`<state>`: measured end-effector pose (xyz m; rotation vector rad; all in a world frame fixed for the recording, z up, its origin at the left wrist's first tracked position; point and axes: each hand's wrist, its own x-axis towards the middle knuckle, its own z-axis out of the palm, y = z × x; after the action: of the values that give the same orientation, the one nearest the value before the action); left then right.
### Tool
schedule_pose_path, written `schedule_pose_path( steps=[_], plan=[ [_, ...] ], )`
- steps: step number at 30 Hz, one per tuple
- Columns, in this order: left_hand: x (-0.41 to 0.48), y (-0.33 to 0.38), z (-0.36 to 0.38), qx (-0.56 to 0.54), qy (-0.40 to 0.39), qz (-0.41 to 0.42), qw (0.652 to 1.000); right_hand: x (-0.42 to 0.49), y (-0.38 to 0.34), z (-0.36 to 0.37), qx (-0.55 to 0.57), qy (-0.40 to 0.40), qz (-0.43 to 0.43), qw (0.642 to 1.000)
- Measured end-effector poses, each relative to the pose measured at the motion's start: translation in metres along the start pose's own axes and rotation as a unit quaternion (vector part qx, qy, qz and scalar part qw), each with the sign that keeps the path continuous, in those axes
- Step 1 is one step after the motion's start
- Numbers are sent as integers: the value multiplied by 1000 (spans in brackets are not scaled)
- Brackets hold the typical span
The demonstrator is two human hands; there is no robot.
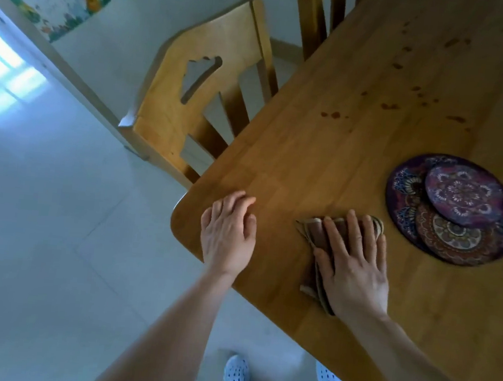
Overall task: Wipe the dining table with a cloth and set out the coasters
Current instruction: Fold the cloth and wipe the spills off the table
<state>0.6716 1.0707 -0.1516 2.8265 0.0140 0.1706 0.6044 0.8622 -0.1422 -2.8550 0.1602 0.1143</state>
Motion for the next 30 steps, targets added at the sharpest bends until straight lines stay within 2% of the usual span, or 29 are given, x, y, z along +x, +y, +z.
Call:
schedule_pose_path(
  steps=[2,4,6,13,17,21,24,27,30],
  plan=[
    [20,-34,-8,7,-7,-31,999,8,-24,5,10,11,30,999],
    [36,-55,-11,0,-35,-66,997,21,-44,9,5,15,23,1000],
    [40,-58,-10,-13,-48,-60,997,38,-62,12,1,14,6,1000],
    [39,-59,-15,-106,-11,-64,992,120,-137,25,9,14,-17,1000],
    [37,-58,-18,-145,-2,-72,987,124,-158,31,-10,0,-73,997],
    [34,-58,-22,-207,-7,-85,975,84,-167,32,-29,-44,-159,986],
    [31,-63,-23,-214,-6,-62,975,52,-169,32,-11,-57,-190,980],
    [30,-66,-22,-184,-5,-34,982,25,-155,31,7,-49,-165,985],
    [30,-66,-21,-109,-13,56,992,-2,-128,29,12,-34,-119,992]
  ],
)
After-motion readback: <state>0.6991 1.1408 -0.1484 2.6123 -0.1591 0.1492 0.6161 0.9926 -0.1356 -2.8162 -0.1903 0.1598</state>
